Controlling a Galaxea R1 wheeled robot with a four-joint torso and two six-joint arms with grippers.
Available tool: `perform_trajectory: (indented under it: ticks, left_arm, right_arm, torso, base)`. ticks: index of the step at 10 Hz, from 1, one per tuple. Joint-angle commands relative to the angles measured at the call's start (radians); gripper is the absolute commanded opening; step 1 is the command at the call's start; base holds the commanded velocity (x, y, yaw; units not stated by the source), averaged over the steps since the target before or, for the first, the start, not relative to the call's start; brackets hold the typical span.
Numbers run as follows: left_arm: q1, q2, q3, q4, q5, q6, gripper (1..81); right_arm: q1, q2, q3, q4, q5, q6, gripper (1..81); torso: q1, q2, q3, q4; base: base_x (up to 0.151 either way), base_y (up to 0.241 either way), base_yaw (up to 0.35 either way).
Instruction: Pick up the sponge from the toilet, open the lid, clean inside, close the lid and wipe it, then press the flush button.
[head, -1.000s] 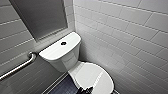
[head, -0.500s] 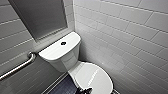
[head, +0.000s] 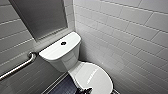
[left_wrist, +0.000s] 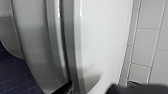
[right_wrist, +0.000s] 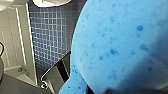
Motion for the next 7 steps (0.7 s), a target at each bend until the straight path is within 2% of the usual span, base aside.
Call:
perform_trajectory:
  ticks: [1, 4, 7]
  left_arm:
    - [-0.117, 0.071, -0.068, 0.037, 0.022, 0.011, 81.1]
    - [-0.116, 0.089, -0.097, 0.043, 0.016, 0.008, 81.1]
    - [-0.127, 0.053, -0.064, 0.047, -0.016, -0.049, 81.1]
  right_arm:
    - [0.006, -0.036, 0.014, -0.019, -0.056, 0.001, 1.0]
    - [0.004, -0.037, 0.014, -0.019, -0.056, 0.003, 1.0]
    - [0.006, -0.03, 0.019, -0.02, -0.056, 0.001, 1.0]
  torso:
    - [0.0, 0.0, 0.0, 0.0]
    - [0.0, 0.0, 0.0, 0.0]
    - [0.0, 0.0, 0.0, 0.0]
  base:
    - [0.0, 0.0, 0.0]
    - [0.0, 0.0, 0.0]
    - [0.0, 0.0, 0.0]
